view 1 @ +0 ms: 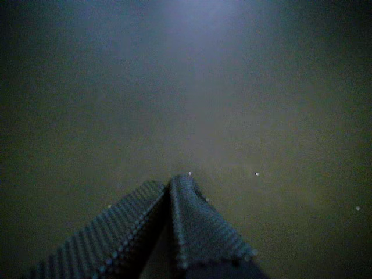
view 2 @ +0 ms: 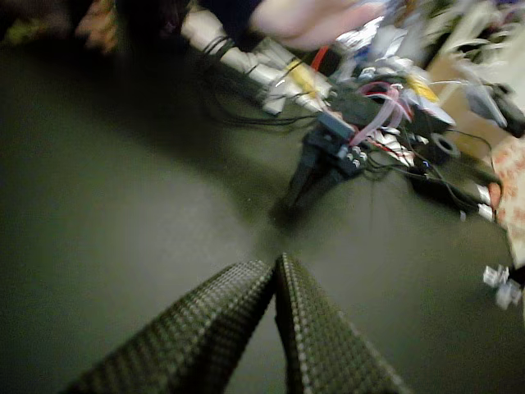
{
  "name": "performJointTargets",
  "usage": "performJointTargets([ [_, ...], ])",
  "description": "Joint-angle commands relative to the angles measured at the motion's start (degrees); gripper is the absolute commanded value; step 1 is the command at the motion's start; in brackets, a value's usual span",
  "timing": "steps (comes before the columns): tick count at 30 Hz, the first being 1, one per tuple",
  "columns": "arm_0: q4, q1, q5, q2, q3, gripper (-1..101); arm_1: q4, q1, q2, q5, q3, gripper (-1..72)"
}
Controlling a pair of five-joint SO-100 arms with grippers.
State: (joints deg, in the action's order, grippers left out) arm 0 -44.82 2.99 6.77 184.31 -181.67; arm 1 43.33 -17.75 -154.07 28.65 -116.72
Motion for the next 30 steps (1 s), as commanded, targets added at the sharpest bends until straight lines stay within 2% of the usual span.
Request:
performJointTargets([
  [1,0.4,0.2,0.3,1.4,-0.7,0,-11.0,-11.7,-0.5,16.4,16.2,-0.3],
  [2,0.4,0.2,0.3,1.4,-0.7,0,-19.2,-12.5,-4.3,17.0,8.4,-0.3],
  [3,0.4,0.2,0.3,1.4,-0.7,0,-21.3,-8.0,-3.5,11.2,4.3,-0.3],
  [4,0.4,0.2,0.3,1.4,-0.7,0,-12.7,0.3,4.0,-0.7,5.5,-0.3],
  [5,0.4,0.2,0.3,1.4,-0.7,0,-8.3,1.8,6.9,-1.9,8.4,-0.3],
  [6,0.4,0.2,0.2,1.4,-0.7,0,-3.6,0.5,8.8,1.2,15.9,-0.3],
  [7,0.4,0.2,0.2,1.4,-0.7,0,-5.5,-5.0,5.3,8.7,20.7,-0.3],
  [9,0.4,0.2,0.2,1.4,-0.7,0,-19.5,-18.9,-11.3,21.0,10.2,-0.3],
  [10,0.4,0.2,0.2,1.4,-0.7,0,-20.7,-19.6,-16.0,20.3,5.9,-0.3],
  [11,0.4,0.2,0.2,1.4,-0.7,0,-20.5,-12.9,-19.0,12.0,0.5,-0.3],
  [12,0.4,0.2,0.2,1.4,-0.7,0,-12.1,-2.0,-16.4,-1.3,-4.0,-0.3],
  [13,0.4,0.2,0.2,1.4,-0.7,0,-8.0,-0.2,-13.0,-4.1,-4.1,-0.3],
  [14,0.4,0.2,0.3,1.4,-0.7,0,-3.6,-0.2,-8.1,-4.5,0.1,-0.3],
  [15,0.4,0.1,0.4,1.4,-0.7,0,2.7,-4.6,-3.1,2.8,15.3,-0.3],
  [16,0.4,0.1,0.4,1.4,-0.7,0,-3.3,-14.2,-9.1,12.2,17.6,-0.3],
  [17,0.4,0.1,0.4,1.4,-0.7,0,-11.0,-20.8,-15.7,18.3,12.7,-0.3],
  [18,0.4,0.1,0.4,1.4,-0.7,0,-14.7,-25.5,-22.8,21.7,6.2,-0.3],
  [19,0.4,0.1,0.4,1.4,-0.7,0,-16.6,-17.5,-24.9,13.9,-0.8,-0.3],
  [20,0.4,0.1,0.4,1.4,-0.7,0,-15.4,-6.5,-22.9,2.9,-4.5,-0.3],
  [22,0.4,0.0,0.4,1.4,-0.7,0,-10.4,-2.0,-14.7,-3.7,-6.5,-0.3],
  [24,0.4,-0.1,0.4,1.4,-0.7,0,-7.0,-5.7,-12.7,3.3,4.7,-0.3],
  [25,0.4,-0.1,0.4,1.4,-0.7,0,-8.0,-8.8,-13.9,6.8,7.4,-0.3],
  [26,0.4,0.0,0.3,1.4,-0.7,0,-11.2,-16.1,-18.7,14.2,8.2,-0.3],
  [27,0.4,0.0,0.3,1.4,-0.7,0,-13.8,-21.3,-24.1,18.5,4.6,-0.3],
  [28,0.4,0.0,0.3,1.4,-0.7,0,-14.1,-18.3,-25.8,14.9,1.1,-0.3],
  [29,0.4,0.0,0.3,1.4,-0.7,0,-11.4,-7.2,-22.9,4.7,-1.1,-0.3],
  [30,0.4,0.0,0.3,1.4,-0.7,0,-5.7,-3.2,-15.6,-1.1,-1.8,-0.3],
])
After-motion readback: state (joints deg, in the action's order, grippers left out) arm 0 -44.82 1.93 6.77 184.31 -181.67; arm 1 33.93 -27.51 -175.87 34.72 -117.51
